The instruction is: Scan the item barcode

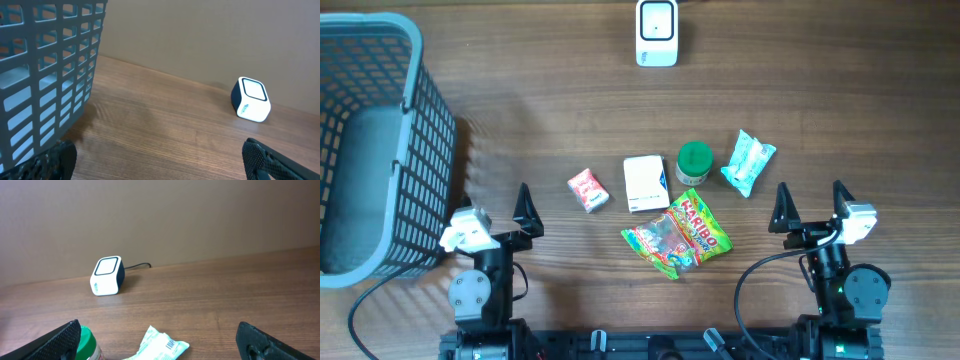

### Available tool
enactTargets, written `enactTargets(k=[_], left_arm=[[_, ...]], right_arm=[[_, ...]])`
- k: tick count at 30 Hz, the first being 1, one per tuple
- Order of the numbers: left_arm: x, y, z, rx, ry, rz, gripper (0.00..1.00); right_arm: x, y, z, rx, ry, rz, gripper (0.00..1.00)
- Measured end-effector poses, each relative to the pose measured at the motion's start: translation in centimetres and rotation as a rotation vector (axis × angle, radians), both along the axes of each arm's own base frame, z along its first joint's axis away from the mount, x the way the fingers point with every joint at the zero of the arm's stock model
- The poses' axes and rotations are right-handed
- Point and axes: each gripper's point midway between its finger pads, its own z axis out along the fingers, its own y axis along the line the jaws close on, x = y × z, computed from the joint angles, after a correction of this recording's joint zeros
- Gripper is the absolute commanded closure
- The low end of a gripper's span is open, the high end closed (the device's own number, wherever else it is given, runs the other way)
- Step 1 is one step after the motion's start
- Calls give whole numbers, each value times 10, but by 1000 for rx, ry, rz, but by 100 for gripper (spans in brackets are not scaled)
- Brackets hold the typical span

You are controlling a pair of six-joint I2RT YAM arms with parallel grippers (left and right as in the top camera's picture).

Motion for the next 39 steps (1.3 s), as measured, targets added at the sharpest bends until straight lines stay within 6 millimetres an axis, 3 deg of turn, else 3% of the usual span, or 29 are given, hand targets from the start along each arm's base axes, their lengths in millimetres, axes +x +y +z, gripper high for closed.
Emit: enactTargets(k=[12, 17, 20, 23, 24, 26, 29, 31, 36, 39], left_arm=[[0, 0, -1, 0, 5, 0, 0], [0, 0, -1, 0, 5, 0, 0], [0, 0, -1, 0, 5, 0, 0], [0, 0, -1, -1, 6, 0, 0], [0, 0, -2, 0, 8, 0, 0], [0, 0, -2, 0, 10, -1, 0], [1, 0, -3, -1, 11, -3, 0], [1, -1, -2, -1, 11, -3, 0], [1, -1, -2, -1, 11, -3, 0], [1, -1, -2, -1, 11, -3, 0]], right_arm=[[0, 0, 2, 40, -5, 3, 0], [-4, 24, 8, 184, 1, 146, 0], [-14, 43, 23, 237, 22, 259, 1], [-24, 49, 41, 250, 89, 281, 1], [-34, 51, 69, 251, 125, 284, 0], [-41, 49, 82, 251, 254, 255, 1], [-30, 43, 101, 263, 445, 203, 0], [-17, 40, 102, 287, 611, 173, 0], [16, 42, 87, 362, 988, 156, 0], [55, 49, 72, 413, 1082, 204, 0]])
